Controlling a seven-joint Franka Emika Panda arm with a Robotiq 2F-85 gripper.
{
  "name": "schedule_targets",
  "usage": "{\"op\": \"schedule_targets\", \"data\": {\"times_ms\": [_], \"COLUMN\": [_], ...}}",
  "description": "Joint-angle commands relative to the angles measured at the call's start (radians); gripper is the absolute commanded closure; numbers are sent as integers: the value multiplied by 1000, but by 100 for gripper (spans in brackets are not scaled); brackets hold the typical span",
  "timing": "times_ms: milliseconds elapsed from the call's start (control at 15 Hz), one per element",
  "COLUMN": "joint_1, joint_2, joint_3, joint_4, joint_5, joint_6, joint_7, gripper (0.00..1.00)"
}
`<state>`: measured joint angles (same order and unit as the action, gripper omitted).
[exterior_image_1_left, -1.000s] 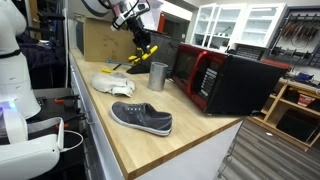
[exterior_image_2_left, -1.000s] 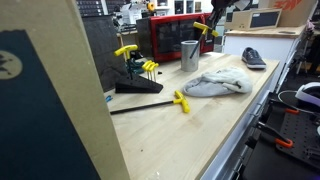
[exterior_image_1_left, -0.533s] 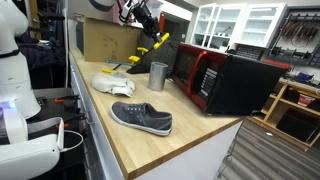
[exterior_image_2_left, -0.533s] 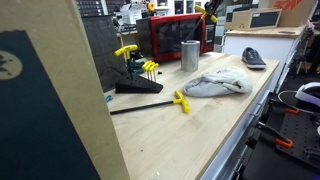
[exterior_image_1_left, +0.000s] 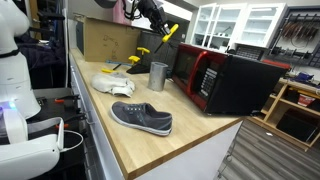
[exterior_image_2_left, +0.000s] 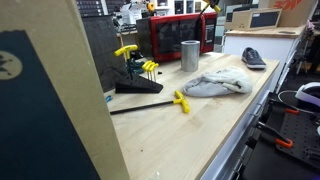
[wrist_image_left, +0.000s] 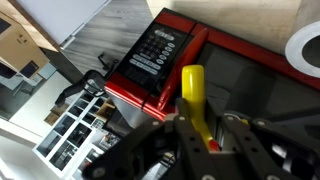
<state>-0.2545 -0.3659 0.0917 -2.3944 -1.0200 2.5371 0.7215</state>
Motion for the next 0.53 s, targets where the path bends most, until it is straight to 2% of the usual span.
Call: {"op": "schedule_targets", "data": {"times_ms": [0, 467], "joint_1": [12, 59], "joint_2": [17, 56], "joint_3": [-18, -51], "joint_4": [50, 52], "joint_5": [-95, -207], "joint_6": [-61, -169], "joint_7": [74, 95], "gripper": [94, 94]}}
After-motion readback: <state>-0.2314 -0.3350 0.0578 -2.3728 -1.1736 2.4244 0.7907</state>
